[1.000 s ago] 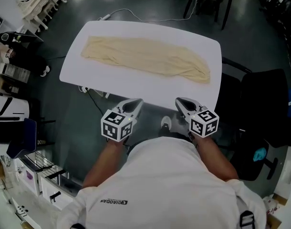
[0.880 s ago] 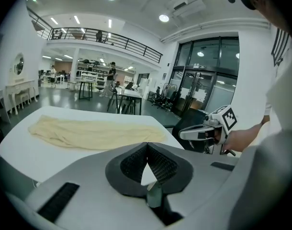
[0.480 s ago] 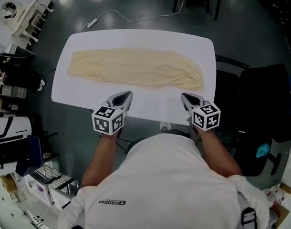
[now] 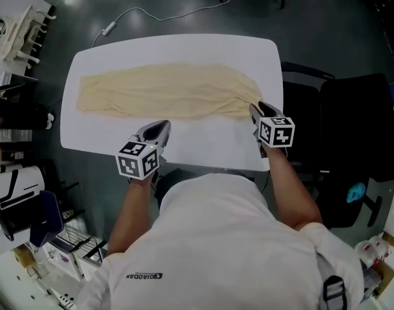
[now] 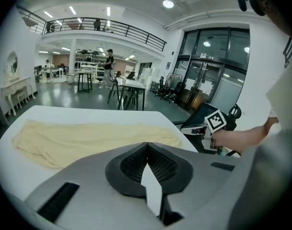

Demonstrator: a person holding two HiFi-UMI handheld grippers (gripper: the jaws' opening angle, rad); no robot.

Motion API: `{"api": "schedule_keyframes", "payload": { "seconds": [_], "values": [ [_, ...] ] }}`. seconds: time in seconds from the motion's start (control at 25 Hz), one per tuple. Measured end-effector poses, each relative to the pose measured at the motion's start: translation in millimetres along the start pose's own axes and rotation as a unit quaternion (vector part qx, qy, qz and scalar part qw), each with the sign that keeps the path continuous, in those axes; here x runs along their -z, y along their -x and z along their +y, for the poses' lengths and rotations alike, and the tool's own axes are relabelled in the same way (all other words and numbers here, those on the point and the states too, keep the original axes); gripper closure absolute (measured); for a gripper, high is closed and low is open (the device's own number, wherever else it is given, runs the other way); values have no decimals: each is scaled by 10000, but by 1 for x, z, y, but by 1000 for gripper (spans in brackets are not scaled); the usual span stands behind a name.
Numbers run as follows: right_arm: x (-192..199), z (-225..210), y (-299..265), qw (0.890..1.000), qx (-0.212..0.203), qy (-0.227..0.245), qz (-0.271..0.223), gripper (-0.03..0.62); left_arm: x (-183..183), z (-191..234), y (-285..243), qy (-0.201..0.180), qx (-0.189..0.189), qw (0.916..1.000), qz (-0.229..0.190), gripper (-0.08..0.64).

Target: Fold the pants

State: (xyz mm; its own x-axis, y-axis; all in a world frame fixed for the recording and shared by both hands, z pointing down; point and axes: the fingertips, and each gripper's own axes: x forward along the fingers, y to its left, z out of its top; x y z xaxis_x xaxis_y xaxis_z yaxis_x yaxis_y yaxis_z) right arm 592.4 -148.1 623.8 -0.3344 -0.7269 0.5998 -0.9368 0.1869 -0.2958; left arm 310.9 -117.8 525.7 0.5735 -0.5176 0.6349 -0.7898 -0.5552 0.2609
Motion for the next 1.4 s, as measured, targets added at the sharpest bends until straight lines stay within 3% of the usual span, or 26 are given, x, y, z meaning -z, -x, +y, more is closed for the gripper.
{"api": "schedule_keyframes", "payload": {
  "seconds": [0.36,0.68,0.96,1.08,1.2,1.28,1.4],
  "values": [
    [20,-48,-56,9966,577,-414,408,342,12,11,-7,16,-76,9994,336,532],
    [28,-56,-82,9953,736,74,632,266,13,21,-9,-33,-89,9989,451,532],
    [33,-59,-100,9908,998,375,835,258,14,31,-2,109,-86,9990,427,532],
    [34,-56,-105,9872,976,837,945,310,16,37,4,138,-152,9989,425,532],
    [32,-49,-108,9882,874,785,981,430,15,40,8,90,-218,9989,407,532],
    [30,-45,-107,9918,810,384,906,477,15,42,11,92,-235,9990,379,532],
    [24,-40,-104,9949,482,-635,611,503,16,45,19,108,-250,9991,332,532]
  ]
}}
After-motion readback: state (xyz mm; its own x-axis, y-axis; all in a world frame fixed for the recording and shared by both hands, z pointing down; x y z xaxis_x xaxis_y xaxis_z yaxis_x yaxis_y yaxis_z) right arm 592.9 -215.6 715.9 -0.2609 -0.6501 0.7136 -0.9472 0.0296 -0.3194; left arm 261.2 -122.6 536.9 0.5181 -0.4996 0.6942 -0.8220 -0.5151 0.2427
